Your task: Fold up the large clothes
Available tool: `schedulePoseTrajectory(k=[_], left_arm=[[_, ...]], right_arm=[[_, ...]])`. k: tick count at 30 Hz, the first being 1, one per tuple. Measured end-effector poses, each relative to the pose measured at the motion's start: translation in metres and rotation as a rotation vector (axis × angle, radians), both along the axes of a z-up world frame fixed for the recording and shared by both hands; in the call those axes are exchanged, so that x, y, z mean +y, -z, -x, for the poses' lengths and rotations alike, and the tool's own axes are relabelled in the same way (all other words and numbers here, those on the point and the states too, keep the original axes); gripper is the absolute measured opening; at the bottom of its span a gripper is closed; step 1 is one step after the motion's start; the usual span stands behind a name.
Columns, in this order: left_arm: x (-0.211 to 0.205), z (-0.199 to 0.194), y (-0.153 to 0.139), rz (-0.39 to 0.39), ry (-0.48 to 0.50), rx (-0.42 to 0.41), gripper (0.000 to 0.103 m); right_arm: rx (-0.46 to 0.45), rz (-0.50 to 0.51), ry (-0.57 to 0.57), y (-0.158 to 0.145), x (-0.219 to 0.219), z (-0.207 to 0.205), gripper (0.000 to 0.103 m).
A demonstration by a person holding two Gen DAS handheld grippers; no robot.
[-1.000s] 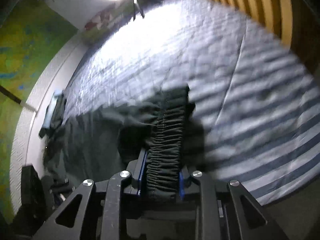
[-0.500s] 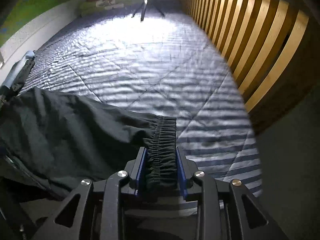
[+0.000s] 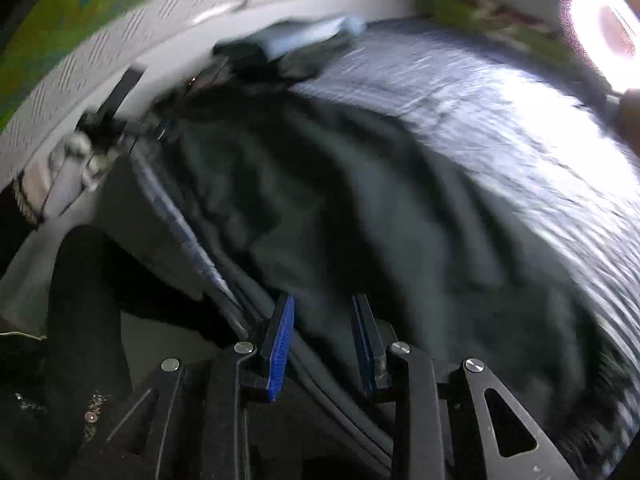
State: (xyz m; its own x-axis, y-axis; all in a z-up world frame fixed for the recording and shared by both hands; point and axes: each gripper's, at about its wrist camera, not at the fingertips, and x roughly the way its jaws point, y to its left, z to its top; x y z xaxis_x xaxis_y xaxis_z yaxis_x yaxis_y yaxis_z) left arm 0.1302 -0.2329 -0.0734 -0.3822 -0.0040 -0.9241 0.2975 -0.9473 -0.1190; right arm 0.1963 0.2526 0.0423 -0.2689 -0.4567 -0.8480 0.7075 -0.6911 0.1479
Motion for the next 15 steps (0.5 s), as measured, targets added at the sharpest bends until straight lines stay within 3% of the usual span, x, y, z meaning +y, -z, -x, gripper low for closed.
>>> schedulePoseTrajectory(k=[1,2,3,6,7,9,11,15], left_arm=[[-0.001,0.002,0.003,-0.018,-0.008,0.004,0.056],[-0.001,0.006,0.007,-0.022,-0.02,0.005,0.043],[-0.003,0.006,0.009,-0.007,-0.02,-0.004,0.022],[0.003,0.006,0.012,0.064,-0.01,-0.022,0.0],[0.003,0.003,0.011,0.07,-0.008,-0.021,0.0],[-0.003,-0.002,0.007,0.087,-0.019,-0.009,0.0],[-0.015,-0.01,-0.001,0.091,-0.03,0.0,0.0],[-0.038,-0.026,-0.01,0.121,-0.056,0.015,0.0]], right_arm=[[-0.021,-0.019,-0.026,0.011,-0.014,0.004,0.027],[-0.029,-0.038,-0.036,0.018,-0.021,0.006,0.027],[-0.032,-0.065,-0.05,0.026,-0.03,0.009,0.027],[-0.067,-0.093,-0.056,0.04,-0.04,0.015,0.026],[-0.067,-0.098,-0.048,0.042,-0.042,0.017,0.022],[-0.06,-0.104,-0.061,0.041,-0.04,0.012,0.005],[-0.072,-0.09,-0.066,0.038,-0.042,0.013,0.002],[-0.163,0.049,-0.065,0.018,-0.033,0.011,0.002]])
